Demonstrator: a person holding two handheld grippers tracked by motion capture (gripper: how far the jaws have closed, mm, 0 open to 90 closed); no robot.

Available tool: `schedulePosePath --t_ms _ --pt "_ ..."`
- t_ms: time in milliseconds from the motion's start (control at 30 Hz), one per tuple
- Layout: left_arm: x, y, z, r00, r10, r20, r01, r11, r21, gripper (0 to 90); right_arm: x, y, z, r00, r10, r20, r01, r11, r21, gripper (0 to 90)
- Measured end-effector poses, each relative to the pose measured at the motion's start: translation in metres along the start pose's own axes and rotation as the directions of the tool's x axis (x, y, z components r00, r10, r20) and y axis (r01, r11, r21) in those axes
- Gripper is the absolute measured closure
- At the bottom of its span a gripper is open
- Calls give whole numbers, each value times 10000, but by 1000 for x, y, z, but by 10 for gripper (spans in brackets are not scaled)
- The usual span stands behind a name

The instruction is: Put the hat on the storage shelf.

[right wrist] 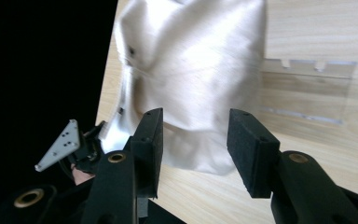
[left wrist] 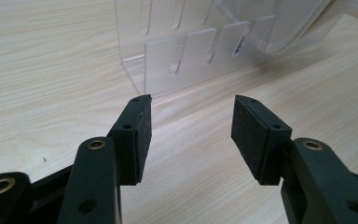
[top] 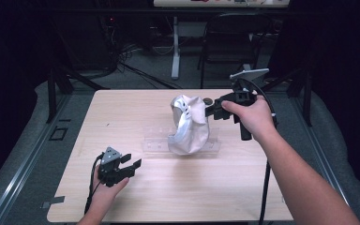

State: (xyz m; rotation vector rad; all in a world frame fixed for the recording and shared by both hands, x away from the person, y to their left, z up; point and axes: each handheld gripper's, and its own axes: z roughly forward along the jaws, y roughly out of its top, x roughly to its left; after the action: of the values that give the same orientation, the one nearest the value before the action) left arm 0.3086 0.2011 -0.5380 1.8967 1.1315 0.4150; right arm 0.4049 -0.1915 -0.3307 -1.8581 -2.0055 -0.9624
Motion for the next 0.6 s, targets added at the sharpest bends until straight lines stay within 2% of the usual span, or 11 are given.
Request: schedulePosePath --t_ms 367,533,600 --pt "0 0 1 10000 -35 -61 35 10000 -80 478 -31 -30 -1 9999 3 119 0 9996 -273 559" --pt "0 -1 2 10000 -61 -53 61 9999 -101 475 -40 -45 8 10000 -30 -22 29 9995 -323 559" --pt "1 -1 2 10000 -51 -56 50 10000 -83 475 -43 -52 14 9999 -49 -103 48 9999 -145 559"
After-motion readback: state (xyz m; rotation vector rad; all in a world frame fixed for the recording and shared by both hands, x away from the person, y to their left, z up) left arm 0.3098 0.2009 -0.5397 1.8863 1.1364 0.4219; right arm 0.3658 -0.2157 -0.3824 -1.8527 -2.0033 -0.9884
